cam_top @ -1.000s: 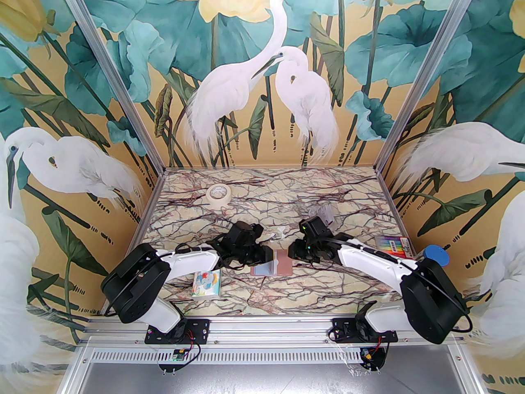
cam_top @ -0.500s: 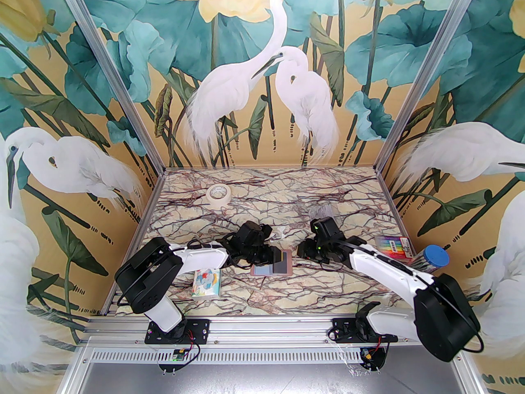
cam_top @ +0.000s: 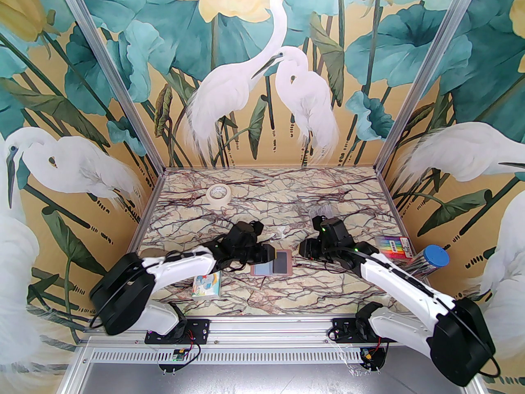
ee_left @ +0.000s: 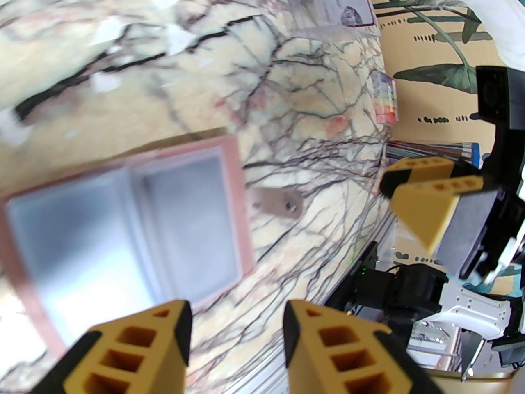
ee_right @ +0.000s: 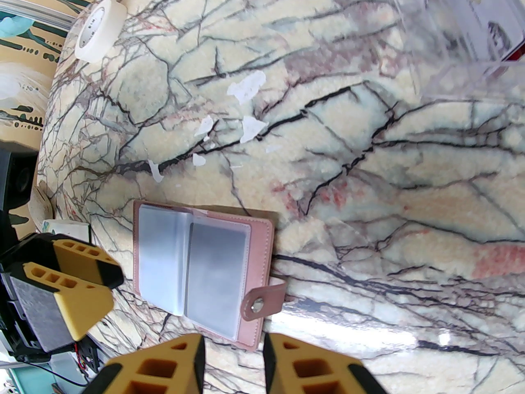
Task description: Put the credit cards into the card holder
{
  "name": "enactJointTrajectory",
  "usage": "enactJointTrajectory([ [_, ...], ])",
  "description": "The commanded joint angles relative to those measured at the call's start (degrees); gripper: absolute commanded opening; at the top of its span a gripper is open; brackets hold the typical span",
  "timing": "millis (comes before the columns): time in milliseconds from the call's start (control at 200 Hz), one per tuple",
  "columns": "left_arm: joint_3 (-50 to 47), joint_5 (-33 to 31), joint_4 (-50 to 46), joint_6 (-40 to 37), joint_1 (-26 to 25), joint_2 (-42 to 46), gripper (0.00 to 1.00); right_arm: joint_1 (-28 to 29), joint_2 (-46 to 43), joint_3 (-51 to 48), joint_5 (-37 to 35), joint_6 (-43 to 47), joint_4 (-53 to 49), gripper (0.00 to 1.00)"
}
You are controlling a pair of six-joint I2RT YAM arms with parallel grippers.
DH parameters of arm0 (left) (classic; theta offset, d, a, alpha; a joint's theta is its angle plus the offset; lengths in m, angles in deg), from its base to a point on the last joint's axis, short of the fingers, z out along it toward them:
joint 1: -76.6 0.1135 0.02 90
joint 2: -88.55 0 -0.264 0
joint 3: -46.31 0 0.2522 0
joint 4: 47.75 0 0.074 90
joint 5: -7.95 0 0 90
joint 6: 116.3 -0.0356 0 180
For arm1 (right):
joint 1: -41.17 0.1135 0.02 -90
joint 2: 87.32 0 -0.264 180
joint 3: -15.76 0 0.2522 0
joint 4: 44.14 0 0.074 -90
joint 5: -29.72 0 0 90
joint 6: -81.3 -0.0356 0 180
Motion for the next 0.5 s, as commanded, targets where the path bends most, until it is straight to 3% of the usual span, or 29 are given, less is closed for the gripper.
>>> enactJointTrajectory([
  [0, -0.4, -5.2, -7.7, -2.2, 0.7, 6.0, 0.48, -0.3, -4.1, -1.2, -2.9, 2.0, -1.0, 0.30],
  [140, 0.8, -9.6, -15.1, -3.8, 2.2, 13.2, 0.56, -1.1, -9.7, -1.6, -5.7, 2.7, -2.4, 0.34],
  [295, 1.5, -12.8, -21.0, -5.4, 4.7, 19.9, 0.74, -3.1, -11.7, -0.2, -9.6, 4.1, -4.5, 0.39],
  [410, 1.9, -15.5, -25.4, -6.4, 5.9, 24.1, 0.99, -4.6, -10.0, 1.9, -11.3, 6.4, -5.4, 0.41],
  [495, 2.0, -19.8, -29.6, -6.6, 6.6, 27.2, 1.00, -5.9, -7.9, 3.7, -12.7, 7.9, -5.8, 0.43],
])
